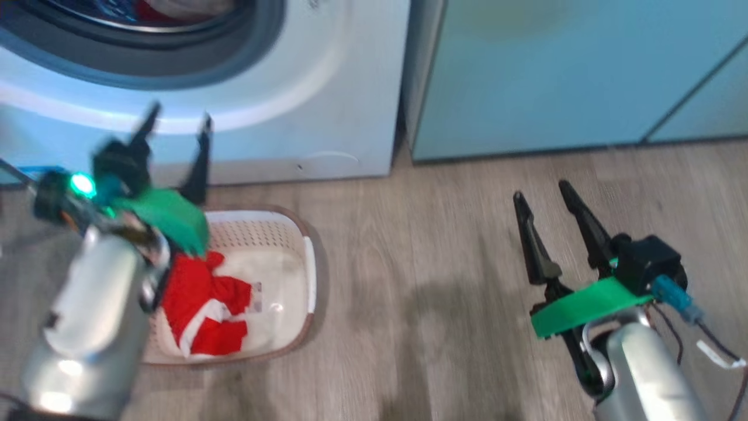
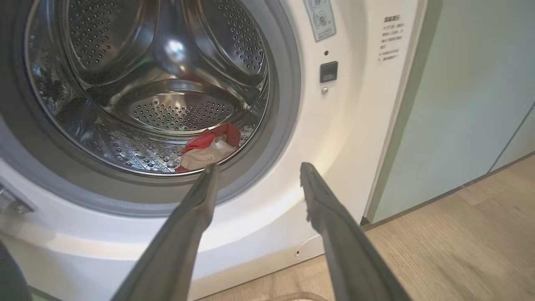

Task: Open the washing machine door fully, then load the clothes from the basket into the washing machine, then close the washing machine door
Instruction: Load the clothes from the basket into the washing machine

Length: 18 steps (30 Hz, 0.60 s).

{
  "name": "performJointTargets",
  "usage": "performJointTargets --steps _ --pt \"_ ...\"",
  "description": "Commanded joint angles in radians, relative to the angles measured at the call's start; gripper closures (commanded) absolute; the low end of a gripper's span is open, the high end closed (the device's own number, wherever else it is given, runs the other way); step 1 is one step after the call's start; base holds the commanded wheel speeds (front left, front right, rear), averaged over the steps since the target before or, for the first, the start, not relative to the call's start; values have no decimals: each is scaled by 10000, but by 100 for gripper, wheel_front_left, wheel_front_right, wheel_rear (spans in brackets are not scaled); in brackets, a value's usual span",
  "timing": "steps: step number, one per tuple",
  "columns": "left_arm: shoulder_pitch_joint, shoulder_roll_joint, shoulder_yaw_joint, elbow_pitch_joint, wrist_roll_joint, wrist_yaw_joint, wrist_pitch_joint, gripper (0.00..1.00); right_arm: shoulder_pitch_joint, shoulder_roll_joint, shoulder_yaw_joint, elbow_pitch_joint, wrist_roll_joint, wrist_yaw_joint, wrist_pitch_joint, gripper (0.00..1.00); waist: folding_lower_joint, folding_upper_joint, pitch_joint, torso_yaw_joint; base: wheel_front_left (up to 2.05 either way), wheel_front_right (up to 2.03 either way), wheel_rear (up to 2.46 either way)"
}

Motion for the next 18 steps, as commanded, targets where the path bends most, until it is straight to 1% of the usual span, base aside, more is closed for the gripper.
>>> performJointTargets --steps 1,6,12,15,18 --pt "68 160 445 -496 145 137 -95 0 41 -6 223 -248 -58 0 -65 0 1 -1 -737 537 0 0 0" --pt "1761 -542 680 -1580 604 551 -95 0 484 -6 208 -216 131 0 -65 0 1 -1 -1453 749 0 0 0" --pt "3419 -1251 1182 -2581 823 697 -95 0 935 -6 167 -197 160 0 -65 0 1 -1 -2073 899 0 0 0" --pt "4063 -1665 1489 -3120 801 532 -95 0 1118 -6 55 -245 152 0 -65 0 1 -1 -2221 997 0 0 0" --pt "4519 -1911 1790 -3543 989 364 -95 0 1182 -6 35 -295 148 0 -65 0 1 -1 -2276 1080 0 0 0"
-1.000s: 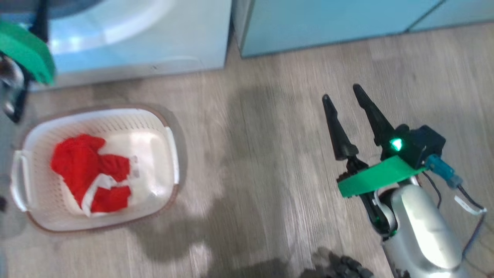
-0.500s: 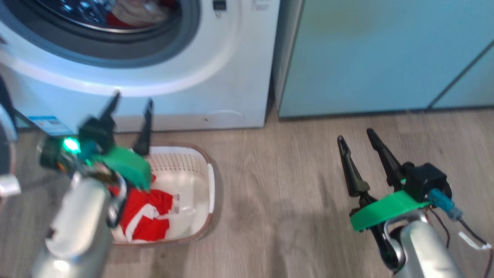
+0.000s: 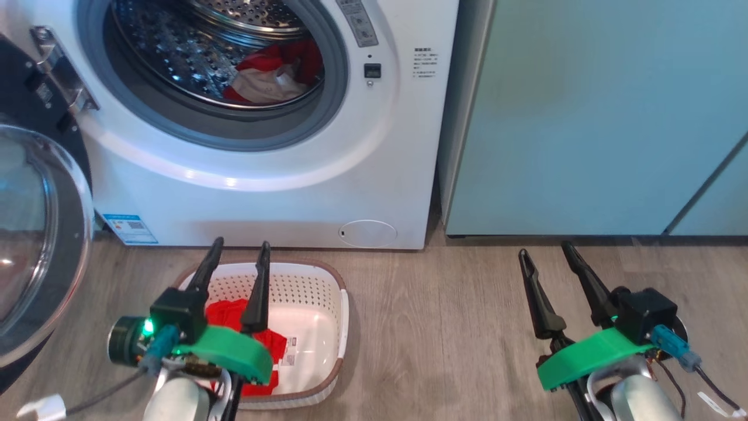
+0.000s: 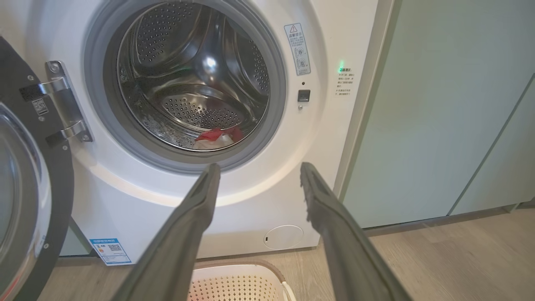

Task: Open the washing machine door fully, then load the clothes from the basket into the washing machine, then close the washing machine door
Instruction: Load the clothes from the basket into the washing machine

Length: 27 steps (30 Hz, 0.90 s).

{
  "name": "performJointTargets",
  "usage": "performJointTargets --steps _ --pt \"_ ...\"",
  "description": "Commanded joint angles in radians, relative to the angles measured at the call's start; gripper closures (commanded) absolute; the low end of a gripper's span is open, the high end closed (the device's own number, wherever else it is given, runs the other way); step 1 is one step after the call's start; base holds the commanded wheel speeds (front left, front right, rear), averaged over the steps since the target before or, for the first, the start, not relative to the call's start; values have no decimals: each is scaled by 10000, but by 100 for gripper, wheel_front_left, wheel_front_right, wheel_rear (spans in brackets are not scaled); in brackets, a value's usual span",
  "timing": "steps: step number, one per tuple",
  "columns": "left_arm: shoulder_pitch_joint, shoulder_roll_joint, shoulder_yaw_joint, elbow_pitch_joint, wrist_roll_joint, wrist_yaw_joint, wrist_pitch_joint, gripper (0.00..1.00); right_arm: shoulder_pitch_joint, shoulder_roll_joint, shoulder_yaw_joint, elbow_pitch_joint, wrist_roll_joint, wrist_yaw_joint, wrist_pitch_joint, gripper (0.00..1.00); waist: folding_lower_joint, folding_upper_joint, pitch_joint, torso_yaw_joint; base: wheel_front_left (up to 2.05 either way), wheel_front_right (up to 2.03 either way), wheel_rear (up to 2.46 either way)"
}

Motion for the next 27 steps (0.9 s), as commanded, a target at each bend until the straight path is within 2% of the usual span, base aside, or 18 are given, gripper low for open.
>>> performJointTargets --steps 1,12,27 --pt "-252 -12 494 -458 197 -44 -95 0 -262 -12 213 -366 14 0 -65 0 1 -1 -47 76 0 0 0" --pt "169 -438 872 -663 955 -427 -95 0 -230 -12 258 -398 90 0 -65 0 1 -1 -94 200 0 0 0" --pt "211 -638 1164 -436 1128 -740 -95 0 -227 -12 310 -368 152 0 -65 0 1 -1 -99 233 0 0 0"
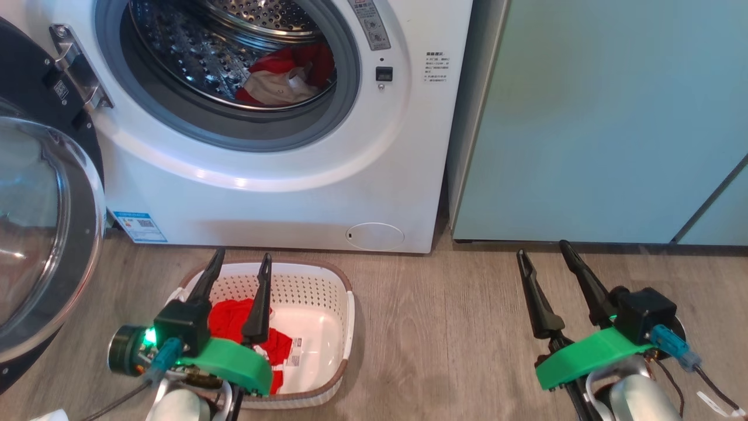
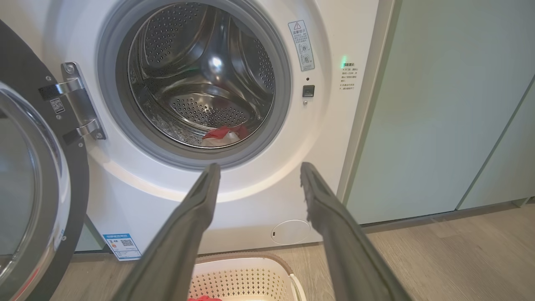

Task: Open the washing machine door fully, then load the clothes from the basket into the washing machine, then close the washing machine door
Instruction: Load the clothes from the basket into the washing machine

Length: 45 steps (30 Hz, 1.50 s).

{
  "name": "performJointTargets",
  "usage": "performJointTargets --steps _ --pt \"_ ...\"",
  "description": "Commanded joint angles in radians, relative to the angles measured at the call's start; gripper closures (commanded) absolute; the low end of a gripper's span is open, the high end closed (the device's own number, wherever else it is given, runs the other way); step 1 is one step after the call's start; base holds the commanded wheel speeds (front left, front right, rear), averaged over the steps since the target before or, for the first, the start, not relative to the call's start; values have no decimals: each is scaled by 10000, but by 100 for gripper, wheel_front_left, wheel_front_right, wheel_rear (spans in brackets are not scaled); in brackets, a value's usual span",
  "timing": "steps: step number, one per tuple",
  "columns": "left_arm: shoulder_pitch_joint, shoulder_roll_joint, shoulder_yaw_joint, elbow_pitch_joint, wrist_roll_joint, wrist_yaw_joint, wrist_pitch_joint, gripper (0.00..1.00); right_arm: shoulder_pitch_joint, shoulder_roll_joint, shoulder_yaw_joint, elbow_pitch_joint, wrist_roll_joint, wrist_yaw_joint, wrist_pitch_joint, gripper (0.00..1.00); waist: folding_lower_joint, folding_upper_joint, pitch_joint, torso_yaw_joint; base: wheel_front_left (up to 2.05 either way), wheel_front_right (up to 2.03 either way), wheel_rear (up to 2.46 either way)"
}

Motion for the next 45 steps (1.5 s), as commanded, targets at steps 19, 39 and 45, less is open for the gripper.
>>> performJointTargets --steps 19,39,45 --pt "-294 -60 330 -230 1 -57 -95 0 -248 -14 234 -297 61 0 -65 0 1 0 5 -10 0 0 0" --pt "-1075 -62 272 1983 -188 85 -95 0 -674 -14 305 -694 -376 0 129 0 1 0 1856 -57 0 0 0" --pt "-2658 -9 417 4616 -353 107 -95 0 -1044 -14 328 -1047 -707 0 270 0 1 0 3559 -285 0 0 0"
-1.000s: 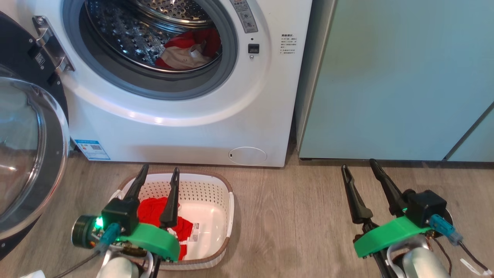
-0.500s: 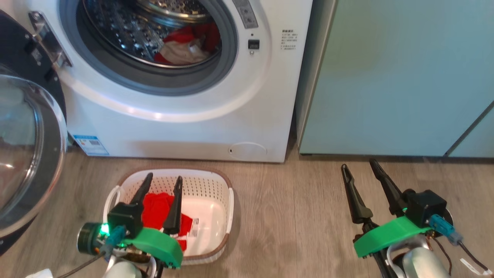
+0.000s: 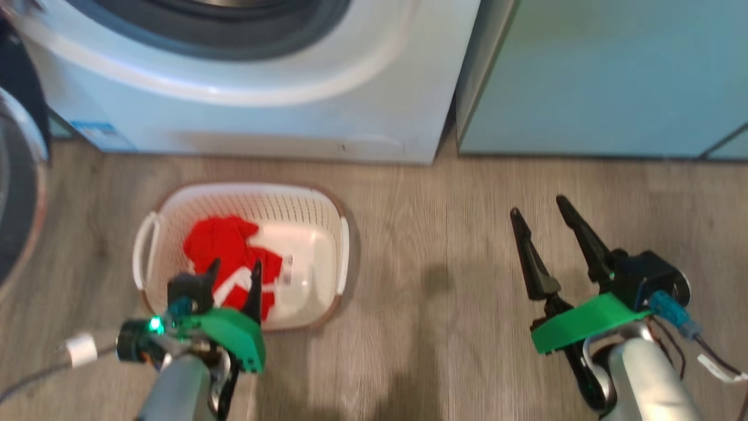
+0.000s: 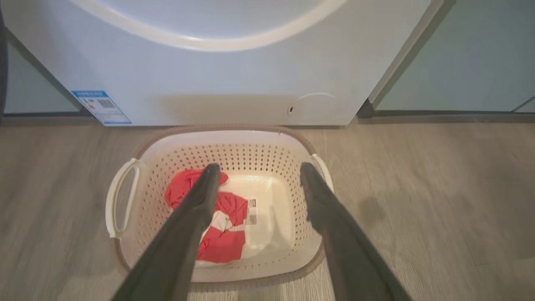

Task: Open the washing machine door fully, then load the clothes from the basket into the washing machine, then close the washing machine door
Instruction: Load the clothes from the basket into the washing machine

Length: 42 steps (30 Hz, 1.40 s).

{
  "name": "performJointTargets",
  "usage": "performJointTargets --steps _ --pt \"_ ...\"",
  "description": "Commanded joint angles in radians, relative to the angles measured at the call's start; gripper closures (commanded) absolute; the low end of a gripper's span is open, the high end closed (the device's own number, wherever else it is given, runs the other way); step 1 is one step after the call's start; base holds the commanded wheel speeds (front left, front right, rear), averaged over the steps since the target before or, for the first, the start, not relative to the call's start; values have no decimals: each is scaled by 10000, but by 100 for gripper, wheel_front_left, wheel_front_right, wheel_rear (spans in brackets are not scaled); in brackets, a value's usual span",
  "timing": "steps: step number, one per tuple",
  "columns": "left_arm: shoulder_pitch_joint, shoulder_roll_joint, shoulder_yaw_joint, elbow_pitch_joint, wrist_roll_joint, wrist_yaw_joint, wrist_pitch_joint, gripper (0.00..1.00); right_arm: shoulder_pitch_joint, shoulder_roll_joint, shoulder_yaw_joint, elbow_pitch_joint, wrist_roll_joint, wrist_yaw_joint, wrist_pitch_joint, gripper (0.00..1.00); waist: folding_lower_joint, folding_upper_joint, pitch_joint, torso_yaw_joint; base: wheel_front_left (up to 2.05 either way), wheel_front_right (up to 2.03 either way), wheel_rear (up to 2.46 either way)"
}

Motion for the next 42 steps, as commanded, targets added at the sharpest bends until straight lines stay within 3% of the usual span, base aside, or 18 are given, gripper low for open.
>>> performJointTargets --steps 1,12,20,33,42 --pt "-745 112 413 317 -20 -20 -97 0 -334 -14 235 -423 -82 0 4 0 0 0 1132 -231 0 0 0" --pt "-3450 1029 414 3428 387 -116 -97 0 -871 -14 457 -636 -18 0 -115 0 0 0 3319 -983 0 0 0" --pt "-5143 1923 -422 5569 1218 -350 175 0 -1371 -14 814 -624 349 0 -271 0 0 0 4760 -1638 0 0 0" --pt "-6476 3377 -1787 6478 2525 -403 912 0 -1882 -14 1090 -794 795 0 -330 0 0 0 6337 -2299 0 0 0" --pt "-7073 3779 -1871 6583 2419 -434 1355 0 -1985 -14 1266 -1043 1025 0 -332 0 0 0 7077 -2469 0 0 0"
